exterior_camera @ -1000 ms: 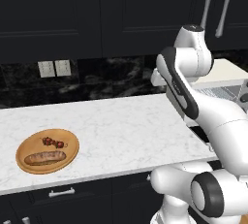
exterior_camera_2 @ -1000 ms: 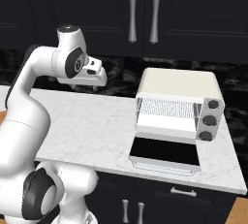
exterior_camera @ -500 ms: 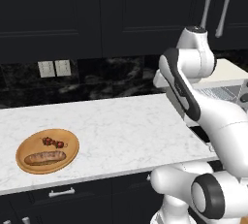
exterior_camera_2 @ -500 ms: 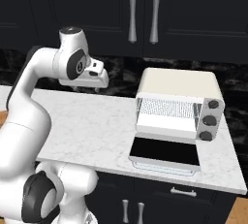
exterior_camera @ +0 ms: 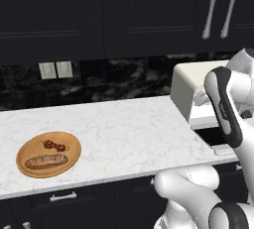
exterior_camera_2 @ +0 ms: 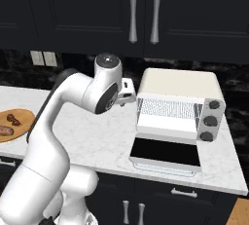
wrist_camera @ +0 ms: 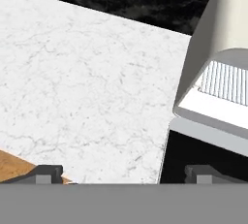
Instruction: Pick up the kebab skewer and baguette bread, and place them inside the toaster oven. Close the toaster oven door and start by setting the timer.
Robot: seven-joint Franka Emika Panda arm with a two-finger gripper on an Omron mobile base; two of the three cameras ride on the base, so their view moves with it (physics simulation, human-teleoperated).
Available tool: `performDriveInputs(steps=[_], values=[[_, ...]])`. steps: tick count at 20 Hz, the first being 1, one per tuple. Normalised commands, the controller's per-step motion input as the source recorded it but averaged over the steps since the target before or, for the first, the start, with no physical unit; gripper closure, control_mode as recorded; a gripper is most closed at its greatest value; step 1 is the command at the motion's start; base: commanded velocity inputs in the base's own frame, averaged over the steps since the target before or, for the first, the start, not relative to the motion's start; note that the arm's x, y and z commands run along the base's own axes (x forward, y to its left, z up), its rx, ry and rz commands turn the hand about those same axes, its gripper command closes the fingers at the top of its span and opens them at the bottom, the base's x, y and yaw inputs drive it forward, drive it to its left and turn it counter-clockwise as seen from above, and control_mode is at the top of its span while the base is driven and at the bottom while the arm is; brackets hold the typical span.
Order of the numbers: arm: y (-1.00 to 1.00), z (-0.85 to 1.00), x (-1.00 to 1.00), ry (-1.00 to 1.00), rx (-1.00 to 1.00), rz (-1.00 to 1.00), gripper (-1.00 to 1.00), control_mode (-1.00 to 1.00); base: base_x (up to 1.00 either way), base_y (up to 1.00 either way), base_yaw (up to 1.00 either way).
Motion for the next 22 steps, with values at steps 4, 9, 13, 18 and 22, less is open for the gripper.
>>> performDriveInputs(steps=[4,9,13,18,22], values=[[-1.0,-0.42,-0.06,-0.23,0.0,0.25,-1.0,-1.0,0.0,0.0,0.0],[-0.76,-0.22,0.31,-0.29,0.07,0.09,-1.0,-1.0,0.0,0.0,0.0],[-0.69,-0.37,0.3,-0.35,0.07,0.05,-1.0,-1.0,0.0,0.0,0.0],[-0.57,-0.29,0.32,-0.35,0.05,0.03,-1.0,-1.0,0.0,0.0,0.0],[-0.5,-0.2,0.47,-0.1,0.02,0.0,-1.0,-1.0,0.0,0.0,0.0]])
